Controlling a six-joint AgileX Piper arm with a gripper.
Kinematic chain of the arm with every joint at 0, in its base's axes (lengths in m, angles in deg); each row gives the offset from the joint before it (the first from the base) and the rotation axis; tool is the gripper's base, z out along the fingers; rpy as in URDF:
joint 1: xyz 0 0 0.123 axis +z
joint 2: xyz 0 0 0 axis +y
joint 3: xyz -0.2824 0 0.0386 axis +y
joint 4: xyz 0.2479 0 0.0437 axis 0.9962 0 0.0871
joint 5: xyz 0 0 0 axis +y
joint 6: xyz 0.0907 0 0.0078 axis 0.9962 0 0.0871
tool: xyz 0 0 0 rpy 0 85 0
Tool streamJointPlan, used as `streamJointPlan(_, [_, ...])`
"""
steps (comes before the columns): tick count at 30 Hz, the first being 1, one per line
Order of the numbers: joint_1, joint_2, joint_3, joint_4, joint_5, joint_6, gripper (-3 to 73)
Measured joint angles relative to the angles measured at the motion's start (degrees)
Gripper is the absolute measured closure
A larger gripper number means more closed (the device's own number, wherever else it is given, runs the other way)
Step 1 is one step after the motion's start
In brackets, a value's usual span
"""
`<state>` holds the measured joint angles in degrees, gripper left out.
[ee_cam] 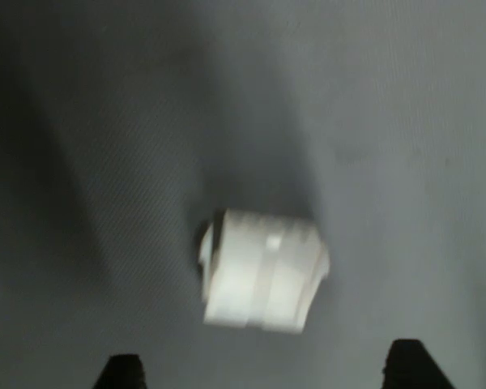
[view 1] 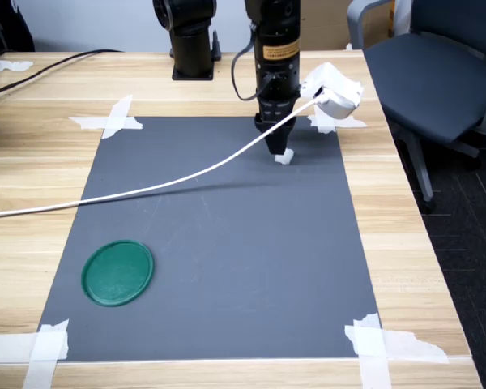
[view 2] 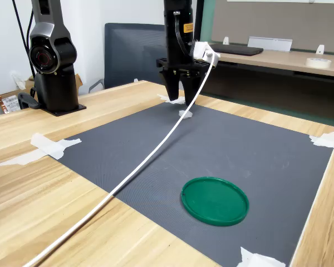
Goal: Grasp a white terminal and put it in the green lid.
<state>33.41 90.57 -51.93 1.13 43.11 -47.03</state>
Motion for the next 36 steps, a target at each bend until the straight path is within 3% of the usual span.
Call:
streamJointPlan(18, [0.02,5.62,-0.06,0.05,-3.83,-3.29,13.8])
streamJointPlan(22, [0.02,5.66,-0.06,0.49,-3.42,-3.46,19.7])
streamJointPlan(28, [0.02,5.78,-0.06,2.61,-3.33,-3.62,38.2])
streamJointPlan(36, [-0.11,2.89,-0.06,3.8,-5.78,-1.54,38.7])
